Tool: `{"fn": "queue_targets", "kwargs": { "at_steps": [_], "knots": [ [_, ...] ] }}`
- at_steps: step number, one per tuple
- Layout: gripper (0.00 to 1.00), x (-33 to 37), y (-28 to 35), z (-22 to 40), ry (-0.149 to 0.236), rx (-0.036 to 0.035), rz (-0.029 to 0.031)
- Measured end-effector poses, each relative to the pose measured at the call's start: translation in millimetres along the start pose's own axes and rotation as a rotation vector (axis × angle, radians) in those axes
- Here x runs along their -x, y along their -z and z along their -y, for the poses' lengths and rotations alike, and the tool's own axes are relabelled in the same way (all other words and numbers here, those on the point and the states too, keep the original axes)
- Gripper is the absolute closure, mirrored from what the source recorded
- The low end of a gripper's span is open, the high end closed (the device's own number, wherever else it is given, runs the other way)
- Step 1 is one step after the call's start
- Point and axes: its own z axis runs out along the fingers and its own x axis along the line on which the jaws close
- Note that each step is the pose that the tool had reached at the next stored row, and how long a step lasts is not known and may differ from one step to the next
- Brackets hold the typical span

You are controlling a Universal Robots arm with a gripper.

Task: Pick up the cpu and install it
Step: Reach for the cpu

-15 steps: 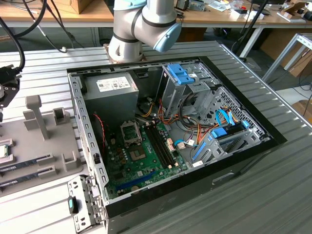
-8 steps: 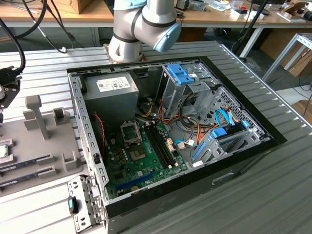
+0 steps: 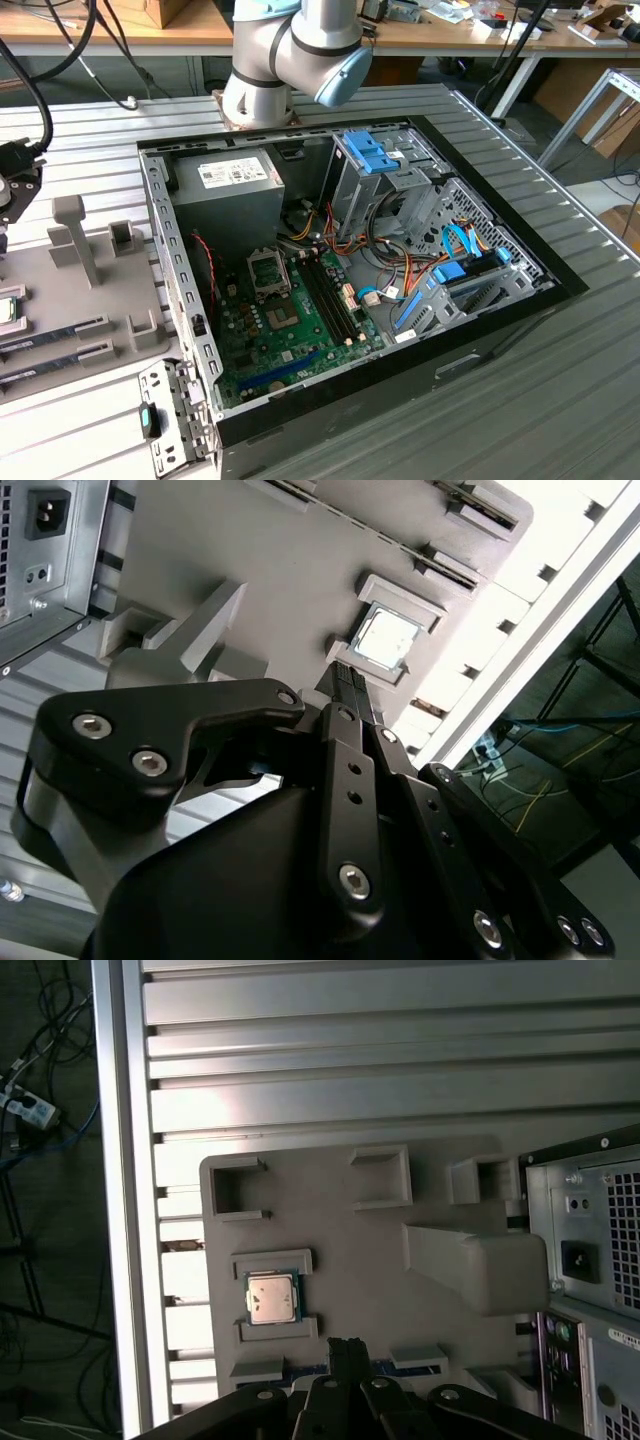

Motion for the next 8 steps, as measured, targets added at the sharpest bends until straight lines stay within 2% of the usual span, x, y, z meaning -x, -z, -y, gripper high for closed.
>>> {"fn": "queue_targets", "kwargs": {
  "at_steps": [8],
  "knots": [
    [0.89,-0.1,-2.6,0.0,0.0,0.0,0.0001]
  ]
}}
